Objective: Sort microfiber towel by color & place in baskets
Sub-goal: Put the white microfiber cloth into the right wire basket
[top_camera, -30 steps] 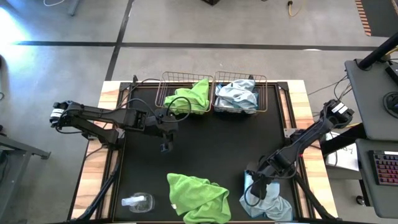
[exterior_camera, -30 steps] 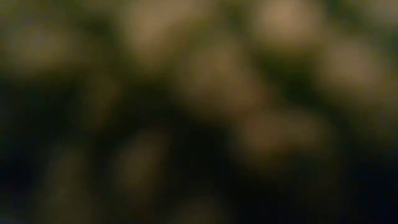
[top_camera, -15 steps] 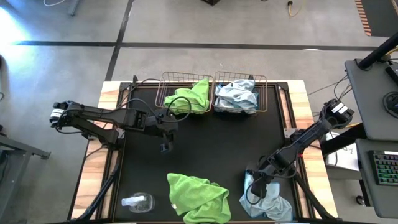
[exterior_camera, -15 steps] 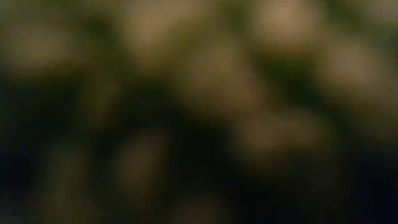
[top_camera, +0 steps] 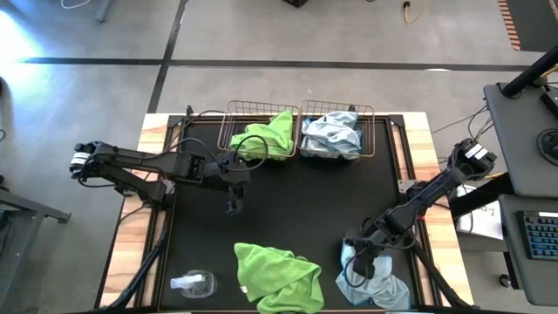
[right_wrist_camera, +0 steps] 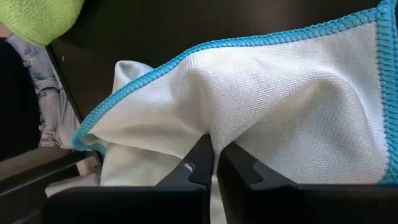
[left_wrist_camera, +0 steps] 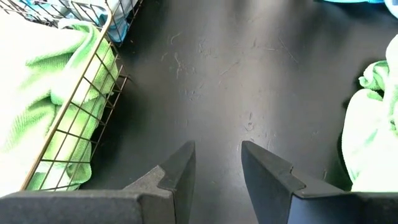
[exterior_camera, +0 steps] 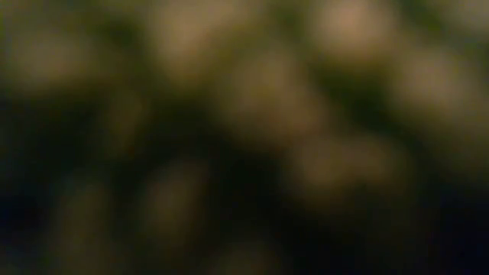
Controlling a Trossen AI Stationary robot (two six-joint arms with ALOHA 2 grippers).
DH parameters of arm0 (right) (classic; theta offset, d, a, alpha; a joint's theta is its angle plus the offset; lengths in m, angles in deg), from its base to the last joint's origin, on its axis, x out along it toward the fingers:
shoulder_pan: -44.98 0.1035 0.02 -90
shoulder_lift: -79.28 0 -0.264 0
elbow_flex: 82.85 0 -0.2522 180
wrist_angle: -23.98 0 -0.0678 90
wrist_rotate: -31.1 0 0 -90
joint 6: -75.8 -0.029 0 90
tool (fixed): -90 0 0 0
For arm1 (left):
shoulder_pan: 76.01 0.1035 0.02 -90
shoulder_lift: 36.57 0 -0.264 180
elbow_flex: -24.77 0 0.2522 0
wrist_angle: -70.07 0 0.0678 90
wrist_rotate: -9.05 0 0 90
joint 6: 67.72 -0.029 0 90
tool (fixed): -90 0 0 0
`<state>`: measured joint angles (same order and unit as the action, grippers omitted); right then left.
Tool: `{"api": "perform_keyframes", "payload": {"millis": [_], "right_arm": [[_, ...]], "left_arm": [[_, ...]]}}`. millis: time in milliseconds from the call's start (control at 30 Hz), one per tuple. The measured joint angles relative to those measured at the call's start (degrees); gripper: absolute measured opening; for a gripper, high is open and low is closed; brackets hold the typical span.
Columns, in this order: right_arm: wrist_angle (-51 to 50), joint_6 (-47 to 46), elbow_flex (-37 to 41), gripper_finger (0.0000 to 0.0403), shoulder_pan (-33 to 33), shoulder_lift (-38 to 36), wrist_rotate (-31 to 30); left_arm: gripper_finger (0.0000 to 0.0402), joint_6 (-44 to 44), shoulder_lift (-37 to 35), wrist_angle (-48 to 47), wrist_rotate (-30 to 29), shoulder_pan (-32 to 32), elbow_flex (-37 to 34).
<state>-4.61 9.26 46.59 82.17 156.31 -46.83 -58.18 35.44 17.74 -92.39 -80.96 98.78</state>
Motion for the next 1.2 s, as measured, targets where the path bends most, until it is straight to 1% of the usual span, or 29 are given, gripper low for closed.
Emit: {"api": "perform_keyframes", "payload": {"millis": [133, 300, 433, 600, 667, 833, 967, 1067, 1133, 1200], "right_arm": [[0.24, 3.19, -0.02, 0.0009, -1.88, -0.8, -0.12], [-0.35, 10.26, -1.08, 0.0009, -5.81, -2.39, -2.41], [-4.94, 19.71, -5.73, 0.0009, -8.98, -4.06, -4.77], [-14.92, 32.22, -15.0, 0.0009, -11.53, -6.01, -13.01], [-18.85, 36.37, -19.15, 0.0009, -11.74, -6.54, -18.07], [-25.46, 44.7, -29.26, 0.0009, -11.72, -6.86, -34.73], [-26.27, 49.14, -34.72, 0.0009, -11.74, -6.86, -52.7], [-27.29, 52.39, -37.84, 0.0009, -11.74, -6.86, -67.61], [-27.31, 56.06, -39.67, 0.0009, -11.74, -6.87, -76.84], [-27.24, 60.5, -41.64, 0.0009, -12.17, -6.88, -84.63]], "left_arm": [[0.0115, -0.03, 0.0, 0.02, 0.0, 0.0, 0.0], [0.0115, -1.38, 0.0, 0.42, -0.02, 0.02, 0.0], [0.0115, -1.51, 0.0, 0.52, -0.02, 0.02, 0.0], [0.0115, -1.55, 0.0, 0.44, -0.02, 0.02, 0.0], [0.0115, -1.97, 0.0, 0.43, -0.02, 0.04, 0.0], [0.0115, -2.82, 0.0, 0.39, -0.04, 0.07, 0.0], [0.0115, -2.84, 0.0, 0.37, -0.04, 0.07, 0.0], [0.0115, -2.84, 0.0, 0.37, -0.04, 0.07, 0.0], [0.0115, -2.84, 0.0, 0.37, -0.04, 0.07, 0.0], [0.0115, -2.84, 0.0, 0.37, -0.09, 0.07, 0.0]]}}
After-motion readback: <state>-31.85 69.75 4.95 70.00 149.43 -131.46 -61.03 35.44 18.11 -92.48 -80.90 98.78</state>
